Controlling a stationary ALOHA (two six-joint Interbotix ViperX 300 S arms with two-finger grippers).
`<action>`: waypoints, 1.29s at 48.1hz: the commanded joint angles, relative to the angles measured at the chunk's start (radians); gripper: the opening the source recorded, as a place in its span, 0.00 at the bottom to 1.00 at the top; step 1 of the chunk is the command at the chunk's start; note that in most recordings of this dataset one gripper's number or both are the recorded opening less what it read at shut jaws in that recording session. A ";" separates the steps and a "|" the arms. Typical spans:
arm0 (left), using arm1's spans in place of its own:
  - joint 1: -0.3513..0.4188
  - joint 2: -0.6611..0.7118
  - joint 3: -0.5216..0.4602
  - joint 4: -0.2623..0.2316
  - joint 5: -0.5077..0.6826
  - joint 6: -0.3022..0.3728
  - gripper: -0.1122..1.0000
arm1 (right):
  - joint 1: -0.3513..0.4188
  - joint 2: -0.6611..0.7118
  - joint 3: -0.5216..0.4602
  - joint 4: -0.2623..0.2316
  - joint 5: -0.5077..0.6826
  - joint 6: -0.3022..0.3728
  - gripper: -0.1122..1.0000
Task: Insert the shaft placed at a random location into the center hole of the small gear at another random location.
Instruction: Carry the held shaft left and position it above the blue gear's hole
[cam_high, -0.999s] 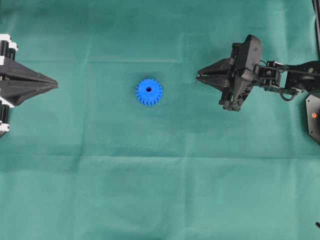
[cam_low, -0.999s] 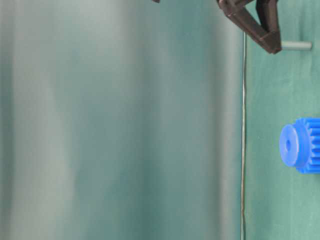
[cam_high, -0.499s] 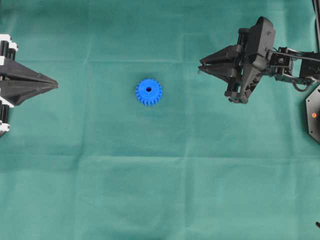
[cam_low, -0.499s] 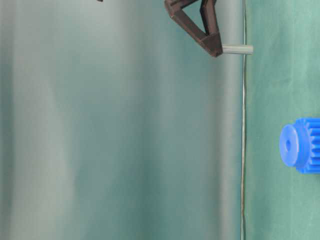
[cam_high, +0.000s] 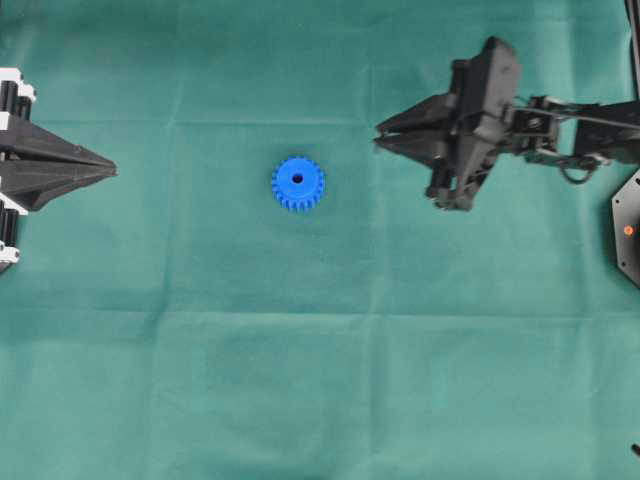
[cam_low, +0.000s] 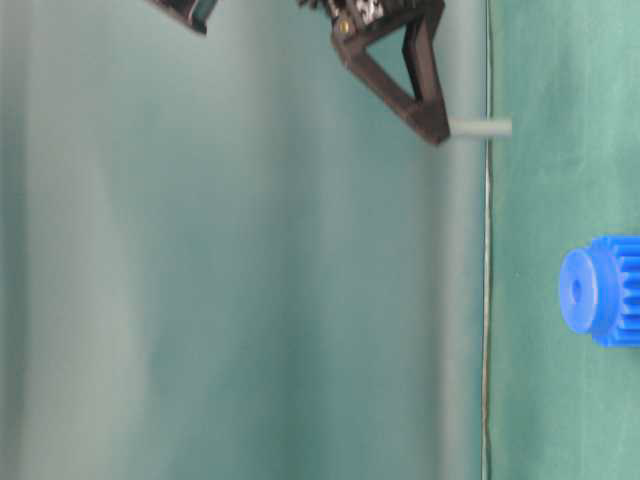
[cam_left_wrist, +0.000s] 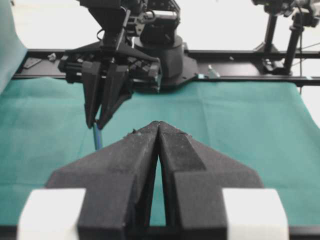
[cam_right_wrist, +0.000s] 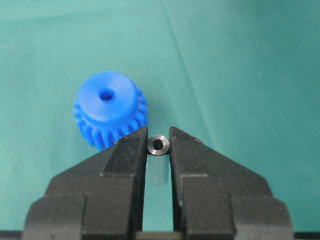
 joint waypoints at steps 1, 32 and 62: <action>0.000 0.008 -0.018 0.003 -0.008 -0.002 0.10 | 0.018 0.032 -0.078 -0.002 0.006 -0.011 0.22; 0.000 0.008 -0.018 0.003 -0.006 -0.002 0.10 | 0.081 0.229 -0.310 0.000 0.032 -0.011 0.22; 0.000 0.008 -0.018 0.003 -0.006 -0.002 0.10 | 0.083 0.287 -0.318 0.000 0.037 -0.011 0.22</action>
